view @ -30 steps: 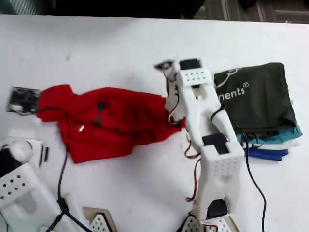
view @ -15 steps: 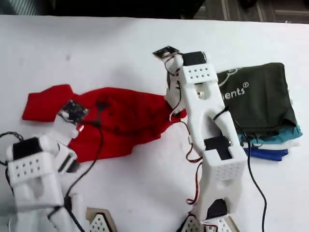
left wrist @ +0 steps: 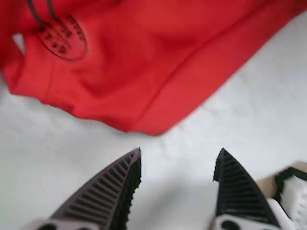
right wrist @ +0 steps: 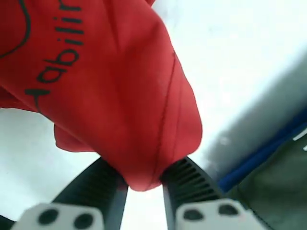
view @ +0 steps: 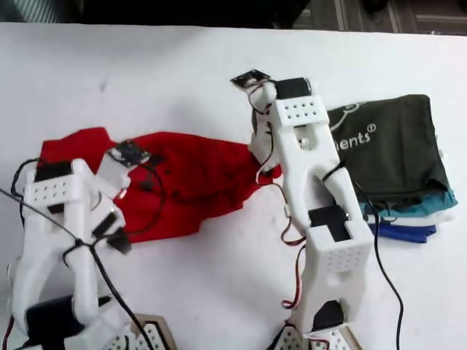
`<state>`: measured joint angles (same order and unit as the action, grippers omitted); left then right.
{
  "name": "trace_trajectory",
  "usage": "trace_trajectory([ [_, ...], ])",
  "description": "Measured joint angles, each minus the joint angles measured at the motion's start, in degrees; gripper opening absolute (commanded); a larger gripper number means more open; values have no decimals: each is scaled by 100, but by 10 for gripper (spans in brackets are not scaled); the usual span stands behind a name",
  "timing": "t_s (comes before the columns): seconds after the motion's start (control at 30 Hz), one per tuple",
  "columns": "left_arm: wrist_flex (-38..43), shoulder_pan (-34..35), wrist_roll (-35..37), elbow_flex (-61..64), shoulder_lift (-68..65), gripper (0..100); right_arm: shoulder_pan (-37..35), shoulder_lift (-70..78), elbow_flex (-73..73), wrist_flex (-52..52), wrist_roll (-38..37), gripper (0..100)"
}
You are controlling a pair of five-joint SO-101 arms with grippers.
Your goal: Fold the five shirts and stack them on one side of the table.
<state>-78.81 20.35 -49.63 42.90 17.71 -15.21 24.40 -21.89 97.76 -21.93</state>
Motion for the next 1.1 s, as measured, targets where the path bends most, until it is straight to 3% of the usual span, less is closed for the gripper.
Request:
trace_trajectory([
  [0.33, 782, -44, 0, -185, -1336, 247, 0, 0, 0, 26, 0, 19],
  [0.57, 730, -343, 0, -554, -2084, 13, 0, -79, 0, 26, 0, 19],
  [0.73, 598, -633, 0, -695, -2312, 23, -9, -615, 0, 44, 0, 19],
  [0.87, 185, -527, 0, -941, -1890, 23, 70, -1213, 0, 62, 0, 19],
  [1.1, -334, 308, 0, -2154, -53, 23, 97, -2752, 0, 62, 0, 19],
])
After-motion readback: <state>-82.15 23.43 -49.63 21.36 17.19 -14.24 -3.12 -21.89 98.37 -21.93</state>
